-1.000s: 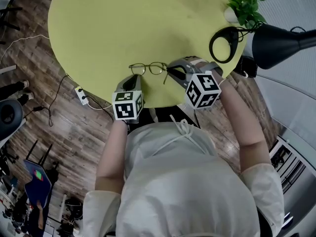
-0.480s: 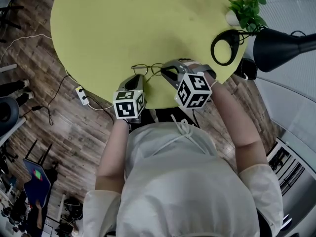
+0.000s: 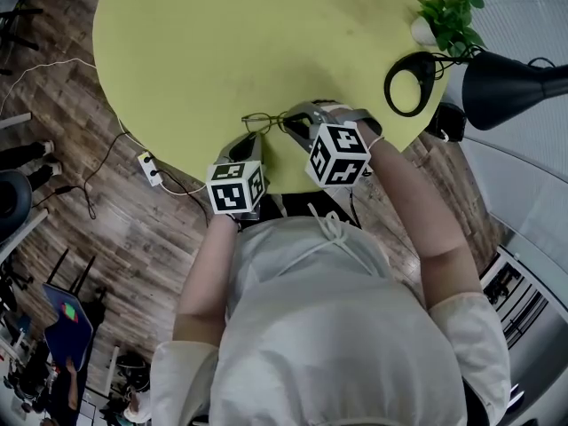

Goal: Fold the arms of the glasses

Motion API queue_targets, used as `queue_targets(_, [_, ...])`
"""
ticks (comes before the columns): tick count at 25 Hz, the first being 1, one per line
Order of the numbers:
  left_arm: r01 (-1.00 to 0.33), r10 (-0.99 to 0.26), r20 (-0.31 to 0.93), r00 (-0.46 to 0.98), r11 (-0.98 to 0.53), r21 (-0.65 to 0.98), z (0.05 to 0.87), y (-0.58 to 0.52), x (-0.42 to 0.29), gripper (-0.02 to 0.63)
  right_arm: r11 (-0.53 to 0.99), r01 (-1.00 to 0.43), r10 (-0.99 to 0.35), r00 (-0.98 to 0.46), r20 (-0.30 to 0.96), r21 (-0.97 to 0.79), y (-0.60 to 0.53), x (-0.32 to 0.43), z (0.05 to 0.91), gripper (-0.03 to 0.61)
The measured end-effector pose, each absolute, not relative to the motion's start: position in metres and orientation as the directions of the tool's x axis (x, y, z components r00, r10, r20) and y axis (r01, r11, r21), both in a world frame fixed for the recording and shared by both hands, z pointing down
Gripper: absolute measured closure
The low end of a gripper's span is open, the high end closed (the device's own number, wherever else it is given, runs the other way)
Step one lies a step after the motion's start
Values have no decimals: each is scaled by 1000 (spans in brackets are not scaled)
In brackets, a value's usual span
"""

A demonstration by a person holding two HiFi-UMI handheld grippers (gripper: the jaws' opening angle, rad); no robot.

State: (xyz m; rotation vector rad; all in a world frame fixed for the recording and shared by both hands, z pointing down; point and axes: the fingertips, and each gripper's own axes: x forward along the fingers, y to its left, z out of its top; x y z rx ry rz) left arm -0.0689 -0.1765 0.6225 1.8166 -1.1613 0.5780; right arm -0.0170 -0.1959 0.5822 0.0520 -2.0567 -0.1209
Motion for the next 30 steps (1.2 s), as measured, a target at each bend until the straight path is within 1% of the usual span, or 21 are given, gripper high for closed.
queue_targets(4, [-884,-485,747,455,-142,446,623,-173,-72,607,995,-18,-97,-450,888,100,-197,-22,589,561])
queue_targets(7, [-884,-475,755,453,-130,449,625,-173,-74,607,992,-55,-129,-415,901,116,-204,-23,596,561])
queue_targets(24, [-867,-433,754,494,-183,463,627,-173,-69,607,990,-34,-138,-385,913,136,-208,-27,612,560])
queue_targets(25, [-869,-433,756,491,-187,458,626,-173,-71,607,991,-43,-135,-389,911,128,-207,-28,611,545])
queue_targets(27, [-875,-435,760,483,-194,444,623,-173,-75,607,992,-76,-127,-422,898,104,-206,-30,607,452])
queue_targets(30, [-871,-452,746,489,-206,446,609,-175,-79,607,984,-154,-160,-501,850,95,-210,-34,588,425])
